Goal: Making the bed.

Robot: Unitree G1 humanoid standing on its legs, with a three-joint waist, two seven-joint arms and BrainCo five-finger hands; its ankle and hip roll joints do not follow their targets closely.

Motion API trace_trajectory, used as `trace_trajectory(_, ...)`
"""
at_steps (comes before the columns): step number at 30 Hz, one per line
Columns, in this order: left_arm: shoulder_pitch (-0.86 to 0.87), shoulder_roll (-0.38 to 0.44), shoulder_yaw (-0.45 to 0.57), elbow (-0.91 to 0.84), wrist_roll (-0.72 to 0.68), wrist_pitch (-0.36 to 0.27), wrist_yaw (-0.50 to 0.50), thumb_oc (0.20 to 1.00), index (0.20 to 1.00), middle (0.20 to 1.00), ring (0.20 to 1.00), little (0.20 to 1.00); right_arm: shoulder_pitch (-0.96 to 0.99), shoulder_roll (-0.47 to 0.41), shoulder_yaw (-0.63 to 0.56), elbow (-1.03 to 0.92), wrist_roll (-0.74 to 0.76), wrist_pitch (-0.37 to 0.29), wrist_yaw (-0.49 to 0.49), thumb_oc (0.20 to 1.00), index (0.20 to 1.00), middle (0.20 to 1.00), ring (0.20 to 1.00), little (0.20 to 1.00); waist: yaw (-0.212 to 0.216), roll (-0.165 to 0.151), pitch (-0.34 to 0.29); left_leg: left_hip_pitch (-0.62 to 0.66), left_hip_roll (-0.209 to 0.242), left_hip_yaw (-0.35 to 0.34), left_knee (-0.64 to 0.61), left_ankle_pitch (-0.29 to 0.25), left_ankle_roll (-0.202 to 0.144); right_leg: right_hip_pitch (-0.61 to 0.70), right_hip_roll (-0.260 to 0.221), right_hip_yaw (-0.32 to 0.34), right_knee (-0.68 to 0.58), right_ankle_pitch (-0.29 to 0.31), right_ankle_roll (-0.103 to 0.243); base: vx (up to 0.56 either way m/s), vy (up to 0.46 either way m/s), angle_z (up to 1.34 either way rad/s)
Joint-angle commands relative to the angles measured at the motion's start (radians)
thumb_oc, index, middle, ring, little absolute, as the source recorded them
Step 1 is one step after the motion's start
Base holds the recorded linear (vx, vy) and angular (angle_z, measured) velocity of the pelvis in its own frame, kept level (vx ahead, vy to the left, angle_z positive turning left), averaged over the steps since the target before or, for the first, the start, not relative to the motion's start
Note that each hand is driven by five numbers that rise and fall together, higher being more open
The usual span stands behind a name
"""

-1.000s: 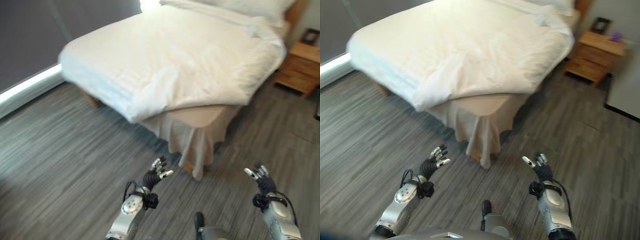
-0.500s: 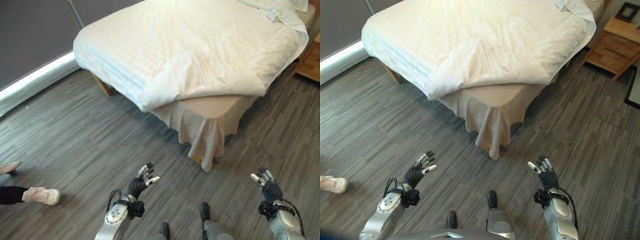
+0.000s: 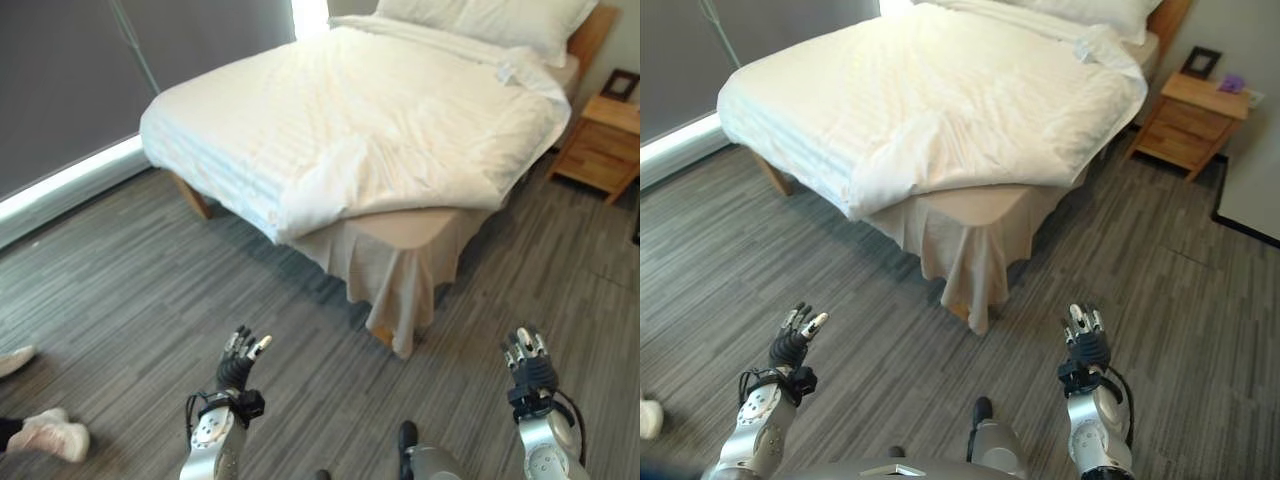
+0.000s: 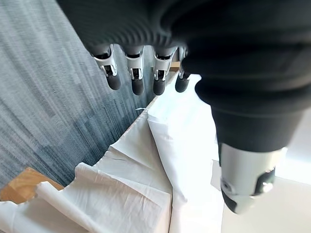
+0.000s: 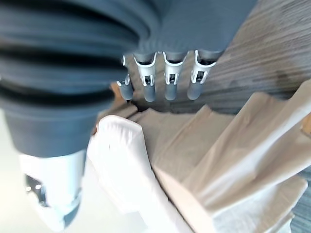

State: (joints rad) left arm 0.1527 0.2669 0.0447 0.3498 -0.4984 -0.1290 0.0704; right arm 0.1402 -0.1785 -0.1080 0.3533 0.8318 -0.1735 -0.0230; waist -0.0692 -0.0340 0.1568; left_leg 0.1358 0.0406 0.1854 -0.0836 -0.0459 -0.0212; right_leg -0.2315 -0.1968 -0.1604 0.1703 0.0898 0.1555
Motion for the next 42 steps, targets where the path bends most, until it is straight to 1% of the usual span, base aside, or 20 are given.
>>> trace_trajectory(1, -0.034, 0.057, 0.076, -0.059, 0.028, -0.088, 0.017, 1.0, 1.0, 1.0, 1.0, 1.0, -0.03, -0.012, -0.004, -0.066, -0.028, -0.036, 0.011, 1.0, 1.0, 1.0, 1.0, 1.0, -0.02, 0.002, 0.031, 0.087, 0.081, -0.015, 0.023, -0.047, -0.055, 0.002, -0.077, 0.005, -0.178, 0.147, 0.066, 0.34, -0.22, -0.14)
trace_trajectory(4, -0.041, 0.064, 0.102, -0.064, 0.048, -0.117, 0.048, 1.0, 1.0, 1.0, 1.0, 1.0, -0.058, -0.025, -0.008, -0.07, -0.041, -0.053, 0.002, 1.0, 1.0, 1.0, 1.0, 1.0, -0.019, 0.0, 0.013, 0.155, 0.13, -0.009, 0.022, -0.07, -0.092, 0.006, -0.101, -0.053, -0.199, 0.168, 0.084, 0.34, -0.267, -0.12)
trace_trajectory(6, -0.045, 0.064, 0.119, -0.07, 0.033, -0.128, 0.05, 1.0, 1.0, 1.0, 1.0, 1.0, -0.081, -0.036, -0.017, -0.078, -0.028, -0.065, 0.004, 1.0, 1.0, 1.0, 1.0, 1.0, -0.013, 0.004, -0.004, 0.165, 0.16, -0.014, 0.045, -0.061, -0.115, 0.026, -0.089, -0.075, -0.185, 0.146, 0.075, 0.31, -0.329, 0.04)
trace_trajectory(7, -0.043, 0.063, 0.12, -0.077, 0.034, -0.126, 0.052, 1.0, 1.0, 1.0, 1.0, 1.0, -0.091, -0.049, -0.008, -0.075, -0.038, -0.067, 0.001, 1.0, 1.0, 1.0, 1.0, 1.0, -0.008, 0.014, -0.009, 0.158, 0.188, -0.024, 0.079, -0.023, -0.131, 0.032, -0.071, -0.088, -0.175, 0.126, 0.061, 0.37, -0.474, 0.13)
trace_trajectory(9, -0.042, 0.052, 0.137, -0.08, 0.002, -0.134, 0.067, 1.0, 1.0, 1.0, 1.0, 1.0, -0.13, -0.084, 0.004, -0.053, -0.03, -0.07, -0.012, 1.0, 1.0, 1.0, 1.0, 1.0, 0.004, 0.04, -0.003, 0.093, 0.252, -0.065, 0.234, 0.123, -0.15, 0.048, -0.026, -0.103, -0.117, 0.075, 0.012, 0.19, -0.37, 0.15)
trace_trajectory(11, -0.035, 0.024, 0.163, -0.105, -0.05, -0.138, 0.083, 1.0, 1.0, 1.0, 1.0, 1.0, -0.158, -0.087, 0.006, -0.068, 0.046, -0.081, -0.009, 1.0, 1.0, 1.0, 1.0, 1.0, 0.017, 0.021, 0.011, -0.028, 0.279, -0.09, 0.478, 0.245, -0.134, 0.079, -0.008, -0.135, -0.112, 0.038, -0.047, 0.21, -0.488, 0.02)
trace_trajectory(12, -0.019, 0.018, 0.178, -0.106, -0.054, -0.144, 0.075, 1.0, 1.0, 1.0, 1.0, 1.0, -0.148, -0.094, -0.001, -0.08, 0.031, -0.079, 0.0, 1.0, 1.0, 1.0, 1.0, 1.0, 0.036, 0.0, 0.022, -0.073, 0.277, -0.101, 0.559, 0.251, -0.114, 0.107, 0.009, -0.141, -0.119, 0.014, -0.074, 0.27, -0.543, -0.06)
trace_trajectory(14, -0.003, 0.011, 0.185, -0.119, -0.057, -0.152, 0.074, 1.0, 1.0, 1.0, 1.0, 1.0, -0.141, -0.115, -0.005, -0.083, 0.0, -0.076, -0.001, 1.0, 1.0, 1.0, 1.0, 1.0, 0.055, -0.017, 0.04, -0.114, 0.266, -0.11, 0.639, 0.245, -0.106, 0.136, 0.02, -0.141, -0.127, -0.003, -0.09, 0.18, -0.293, -0.03)
trace_trajectory(16, 0.009, -0.043, 0.218, -0.085, -0.128, -0.162, 0.1, 1.0, 1.0, 1.0, 1.0, 1.0, -0.124, -0.149, -0.025, -0.063, -0.054, -0.063, -0.024, 1.0, 1.0, 1.0, 1.0, 1.0, 0.097, -0.03, 0.065, -0.214, 0.222, -0.094, 0.659, 0.187, -0.097, 0.207, 0.045, -0.137, -0.164, -0.028, -0.095, 0.31, -0.32, -0.35)
trace_trajectory(19, 0.023, -0.062, 0.223, -0.062, -0.166, -0.153, 0.087, 1.0, 1.0, 1.0, 1.0, 1.0, -0.097, -0.135, -0.073, -0.057, -0.014, -0.069, -0.03, 1.0, 1.0, 1.0, 1.0, 1.0, 0.111, -0.027, 0.062, -0.29, 0.26, 0.007, 0.533, 0.221, -0.119, 0.269, 0.061, -0.164, -0.206, -0.043, -0.089, 0.31, -0.181, 0.03)
trace_trajectory(22, 0.024, -0.06, 0.219, -0.032, -0.164, -0.151, 0.088, 1.0, 1.0, 1.0, 1.0, 1.0, -0.078, -0.136, -0.094, -0.052, -0.01, -0.077, -0.036, 1.0, 1.0, 1.0, 1.0, 1.0, 0.124, -0.016, 0.06, -0.317, 0.212, 0.012, 0.404, 0.243, -0.126, 0.301, 0.073, -0.164, -0.226, -0.055, -0.087, 0.23, -0.02, 0.04)
trace_trajectory(23, 0.023, -0.055, 0.21, 0.002, -0.16, -0.145, 0.09, 1.0, 1.0, 1.0, 1.0, 1.0, -0.076, -0.131, -0.099, -0.04, -0.007, -0.084, -0.045, 1.0, 1.0, 1.0, 1.0, 1.0, 0.128, -0.004, 0.055, -0.314, 0.175, 0.01, 0.286, 0.259, -0.127, 0.327, 0.085, -0.163, -0.242, -0.063, -0.082, 0.24, 0.03, -0.14)
trace_trajectory(27, 0.002, -0.054, 0.214, 0.076, -0.171, -0.132, 0.096, 1.0, 1.0, 1.0, 1.0, 1.0, -0.073, -0.118, -0.107, -0.038, 0.005, -0.081, -0.052, 1.0, 1.0, 1.0, 1.0, 1.0, 0.125, 0.008, 0.044, -0.32, 0.143, 0.004, 0.203, 0.281, -0.14, 0.369, 0.086, -0.159, -0.248, -0.081, -0.078, 0.23, 0.056, -0.08)
trace_trajectory(30, -0.007, -0.036, 0.225, 0.095, -0.153, -0.14, 0.097, 1.0, 1.0, 1.0, 1.0, 1.0, -0.058, -0.114, -0.104, -0.055, -0.043, -0.071, -0.046, 1.0, 1.0, 1.0, 1.0, 1.0, 0.111, 0.015, 0.018, -0.273, 0.126, 0.001, 0.183, 0.24, -0.125, 0.411, 0.069, -0.157, -0.244, -0.107, -0.066, 0.25, 0.128, 0.01)
trace_trajectory(33, -0.008, -0.028, 0.219, 0.096, -0.146, -0.14, 0.093, 1.0, 1.0, 1.0, 1.0, 1.0, -0.058, -0.105, -0.11, -0.035, -0.036, -0.071, -0.047, 1.0, 1.0, 1.0, 1.0, 1.0, 0.105, 0.008, -0.005, -0.235, 0.11, 0.008, 0.157, 0.189, -0.095, 0.419, 0.043, -0.159, -0.239, -0.106, -0.05, 0.25, 0.186, 0.02)
trace_trajectory(35, -0.015, -0.005, 0.219, 0.097, -0.131, -0.141, 0.092, 1.0, 1.0, 1.0, 1.0, 1.0, -0.057, -0.123, -0.114, -0.02, -0.12, -0.049, -0.044, 1.0, 1.0, 1.0, 1.0, 1.0, 0.109, -0.008, -0.024, -0.206, 0.089, 0.013, 0.148, 0.144, -0.069, 0.418, 0.014, -0.148, -0.21, -0.108, -0.027, 0.2, 0.198, 0.01)
trace_trajectory(37, -0.024, 0.019, 0.214, 0.103, -0.105, -0.131, 0.091, 1.0, 1.0, 1.0, 1.0, 1.0, -0.065, -0.181, -0.089, 0.006, -0.268, -0.005, -0.046, 1.0, 1.0, 1.0, 1.0, 1.0, 0.116, -0.026, -0.022, -0.178, 0.067, 0.023, 0.136, 0.112, -0.04, 0.38, -0.026, -0.129, -0.101, -0.088, -0.005, 0.1, 0.195, 0.02)
trace_trajectory(40, -0.031, 0.046, 0.195, 0.081, -0.044, -0.117, 0.068, 1.0, 1.0, 1.0, 1.0, 1.0, -0.107, -0.348, -0.074, 0.003, -0.549, 0.068, -0.046, 1.0, 1.0, 1.0, 1.0, 1.0, 0.113, -0.041, 0.013, -0.133, 0.031, 0.024, 0.121, 0.079, 0.012, 0.263, -0.082, -0.077, 0.138, 0.05, 0.029, 0.04, 0.19, -0.06)
trace_trajectory(41, -0.037, 0.06, 0.185, 0.08, -0.038, -0.114, 0.051, 1.0, 1.0, 1.0, 1.0, 1.0, -0.124, -0.429, -0.081, 0.005, -0.646, 0.081, -0.048, 1.0, 1.0, 1.0, 1.0, 1.0, 0.1, -0.039, 0.03, -0.133, 0.029, 0.004, 0.12, 0.081, 0.019, 0.223, -0.067, -0.028, 0.208, 0.072, 0.033, 0.04, 0.122, 0.12)
trace_trajectory(42, -0.042, 0.065, 0.168, 0.086, -0.029, -0.115, 0.047, 1.0, 1.0, 1.0, 1.0, 1.0, -0.145, -0.464, -0.084, 0.022, -0.667, 0.086, -0.069, 1.0, 1.0, 1.0, 1.0, 1.0, 0.091, -0.037, 0.036, -0.124, 0.029, -0.013, 0.115, 0.074, 0.02, 0.196, -0.048, 0.008, 0.225, 0.048, 0.029, 0.09, 0.062, 0.32)
